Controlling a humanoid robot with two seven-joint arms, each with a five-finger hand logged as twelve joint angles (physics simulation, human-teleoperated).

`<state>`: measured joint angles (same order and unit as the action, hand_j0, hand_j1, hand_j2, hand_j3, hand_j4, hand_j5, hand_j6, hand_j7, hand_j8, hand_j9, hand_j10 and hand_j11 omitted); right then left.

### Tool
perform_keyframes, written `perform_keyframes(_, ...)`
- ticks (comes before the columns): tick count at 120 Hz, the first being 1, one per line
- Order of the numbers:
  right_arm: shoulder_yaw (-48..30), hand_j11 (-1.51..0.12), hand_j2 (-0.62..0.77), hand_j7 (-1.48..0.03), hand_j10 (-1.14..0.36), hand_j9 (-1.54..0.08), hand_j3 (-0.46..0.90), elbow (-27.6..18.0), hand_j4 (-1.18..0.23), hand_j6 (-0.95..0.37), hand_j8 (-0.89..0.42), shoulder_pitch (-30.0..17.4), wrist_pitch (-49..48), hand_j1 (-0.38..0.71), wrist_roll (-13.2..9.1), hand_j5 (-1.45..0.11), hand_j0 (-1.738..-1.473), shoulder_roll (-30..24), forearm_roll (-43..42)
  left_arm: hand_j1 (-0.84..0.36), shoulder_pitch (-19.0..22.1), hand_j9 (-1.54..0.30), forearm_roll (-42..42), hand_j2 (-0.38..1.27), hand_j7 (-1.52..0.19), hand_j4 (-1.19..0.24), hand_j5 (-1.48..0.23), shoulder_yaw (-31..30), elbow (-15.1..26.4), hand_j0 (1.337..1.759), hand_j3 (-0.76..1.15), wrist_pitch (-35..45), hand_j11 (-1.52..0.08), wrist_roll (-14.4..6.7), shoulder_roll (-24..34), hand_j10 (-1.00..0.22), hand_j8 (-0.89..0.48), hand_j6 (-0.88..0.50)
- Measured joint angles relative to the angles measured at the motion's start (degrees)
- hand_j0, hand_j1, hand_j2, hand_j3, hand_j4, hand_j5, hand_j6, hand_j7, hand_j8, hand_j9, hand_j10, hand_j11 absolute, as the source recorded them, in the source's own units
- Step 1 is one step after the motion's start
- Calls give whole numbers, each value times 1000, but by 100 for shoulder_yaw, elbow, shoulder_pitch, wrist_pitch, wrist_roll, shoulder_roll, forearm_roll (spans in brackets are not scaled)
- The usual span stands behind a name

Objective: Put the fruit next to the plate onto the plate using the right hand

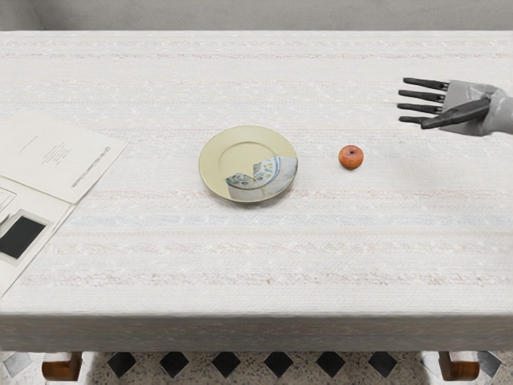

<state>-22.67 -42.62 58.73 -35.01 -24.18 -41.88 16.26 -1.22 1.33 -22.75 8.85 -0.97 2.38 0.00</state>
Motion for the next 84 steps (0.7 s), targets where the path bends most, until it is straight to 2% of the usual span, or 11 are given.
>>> perform_keyframes(28, -172, -47, -7, -47, -34, -47, 0, -8, -33, -32, -33, 27, -1, -306, 61, -47, -1658, 126, -168, 69, 0, -304, 0, 47, -304, -234, -304, 0, 1, 1658, 0, 0, -304, 0, 0, -234, -234, -234)
perform_keyframes(46, -1132, -48, -7, -48, -35, -48, 0, -67, -35, -34, -34, 123, -1, -305, 109, -48, -1658, 454, -2339, 69, 4, -304, 0, 47, -304, -234, -304, 0, 1, 1658, 0, 0, -304, 0, 0, -234, -234, -234)
perform_keyframes(56, -1388, -49, -7, -49, -36, -49, 0, -790, -36, -35, -36, 136, -1, -304, 191, -49, -1658, 429, -3562, 69, 5, -304, 0, 47, -304, -234, -304, 0, 1, 1658, 0, 0, -304, 0, 0, -234, -234, -234)
perform_keyframes(72, -1431, -50, -7, -50, -38, -50, 0, -2076, -39, -38, -38, 79, 173, -303, 236, -50, -1658, 308, -4958, 69, 3, -304, 0, 47, -304, -234, -304, -1, 1, 1658, 0, 0, -304, 0, 0, -234, -234, -234)
perform_keyframes(84, -1245, -51, -7, -51, -40, -51, 0, -2826, -40, -40, -40, 42, 953, -303, 98, -51, -1658, 163, -5602, 69, -1, -304, 0, 47, -304, -234, -304, -1, 0, 1658, 0, 0, -304, 0, 0, -234, -234, -234)
